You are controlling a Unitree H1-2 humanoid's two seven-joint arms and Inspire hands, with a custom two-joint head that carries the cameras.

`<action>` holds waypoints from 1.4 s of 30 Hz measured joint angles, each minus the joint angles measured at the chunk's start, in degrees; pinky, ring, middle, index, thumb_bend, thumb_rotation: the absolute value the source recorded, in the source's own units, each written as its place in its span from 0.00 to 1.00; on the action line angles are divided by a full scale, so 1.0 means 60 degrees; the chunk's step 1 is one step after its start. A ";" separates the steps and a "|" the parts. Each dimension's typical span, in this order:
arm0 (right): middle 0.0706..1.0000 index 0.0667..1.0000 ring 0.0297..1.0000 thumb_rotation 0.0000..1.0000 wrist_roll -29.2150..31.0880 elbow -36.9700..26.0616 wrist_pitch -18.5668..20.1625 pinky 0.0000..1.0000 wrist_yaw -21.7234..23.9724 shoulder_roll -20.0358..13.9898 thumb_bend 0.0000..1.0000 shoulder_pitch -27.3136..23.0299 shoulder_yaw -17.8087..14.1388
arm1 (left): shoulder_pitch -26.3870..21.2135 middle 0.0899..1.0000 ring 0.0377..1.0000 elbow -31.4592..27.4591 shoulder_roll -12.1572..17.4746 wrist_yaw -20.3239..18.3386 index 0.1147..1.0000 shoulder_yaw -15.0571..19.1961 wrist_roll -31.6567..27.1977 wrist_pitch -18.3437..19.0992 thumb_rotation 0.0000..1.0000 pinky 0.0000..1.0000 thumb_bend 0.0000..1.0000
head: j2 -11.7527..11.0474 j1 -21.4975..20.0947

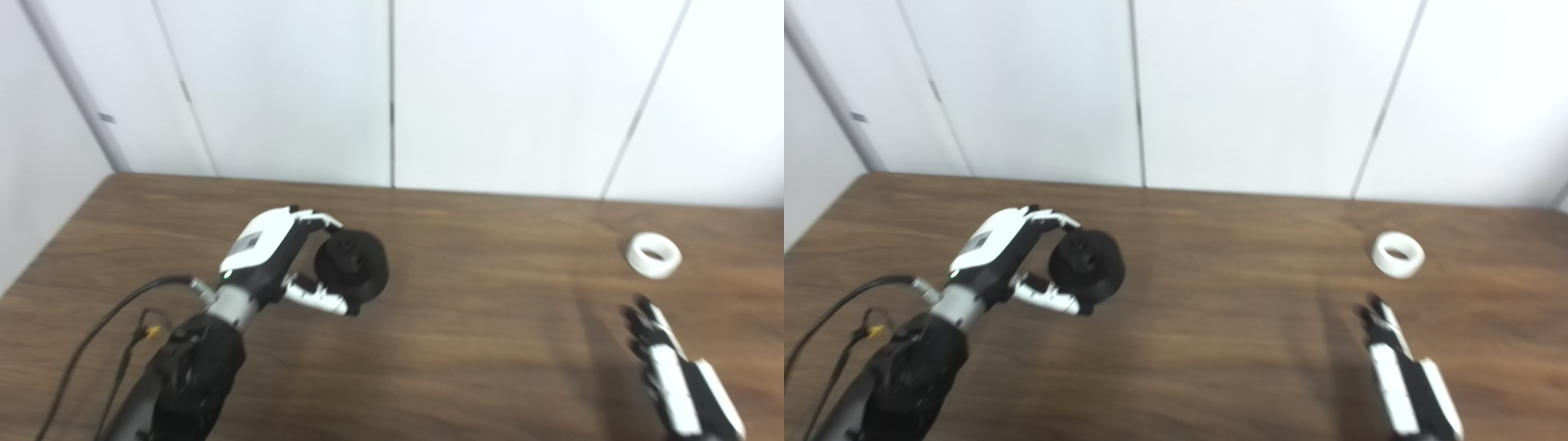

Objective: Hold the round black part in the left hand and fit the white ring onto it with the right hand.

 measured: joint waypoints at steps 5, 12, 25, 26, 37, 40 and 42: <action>0.91 0.95 0.97 1.00 -0.0138 -0.0011 0.0129 1.00 -0.0197 -0.0003 0.54 -0.0025 0.0054 | 0.0709 0.73 0.85 -0.0291 -0.0308 -0.0148 0.41 -0.0480 0.0576 -0.0618 0.05 1.00 0.52 | 0.0263 -0.0351; 0.91 0.94 0.96 1.00 -0.0347 -0.0120 0.0482 1.00 -0.0310 -0.0003 0.58 -0.0080 0.0323 | 0.1108 0.72 0.84 -0.0434 -0.0724 -0.0159 0.41 -0.0550 0.1013 -0.1330 0.05 1.00 0.52 | 0.0746 -0.0806; 0.91 0.93 0.96 1.00 -0.0267 -0.0261 0.0874 1.00 -0.0465 -0.0011 0.60 -0.0160 0.0374 | 0.2431 0.72 0.84 -0.0685 -0.1133 -0.0501 0.41 -0.0664 0.2131 -0.2097 0.05 1.00 0.52 | 0.1084 -0.0953; 0.90 0.93 0.96 1.00 -0.0268 -0.0265 0.0908 1.00 -0.0475 -0.0011 0.60 -0.0170 0.0377 | 0.2457 0.72 0.85 -0.0685 -0.1202 -0.0504 0.41 -0.0663 0.2169 -0.2142 0.05 1.00 0.52 | 0.1084 -0.0953; 0.91 0.94 0.95 1.00 -0.0071 -0.0320 0.1119 1.00 -0.0566 -0.0016 0.60 -0.0248 0.0371 | 0.3204 0.74 0.84 -0.0681 -0.1597 -0.0901 0.41 -0.0774 0.2731 -0.2353 0.05 0.97 0.52 | 0.1231 -0.0821; 0.91 0.93 0.95 1.00 -0.0007 -0.0321 0.1119 1.00 -0.0568 -0.0024 0.61 -0.0272 0.0357 | 0.3181 0.74 0.85 -0.0681 -0.1639 -0.0958 0.41 -0.0775 0.2853 -0.2356 0.05 0.97 0.52 | 0.1231 -0.0821; 0.91 0.94 0.95 1.00 0.0019 -0.0322 0.1119 1.00 -0.0580 -0.0024 0.60 -0.0273 0.0340 | 0.3159 0.74 0.84 -0.0675 -0.1697 -0.1022 0.41 -0.0786 0.2907 -0.2356 0.05 0.96 0.52 | 0.1246 -0.0835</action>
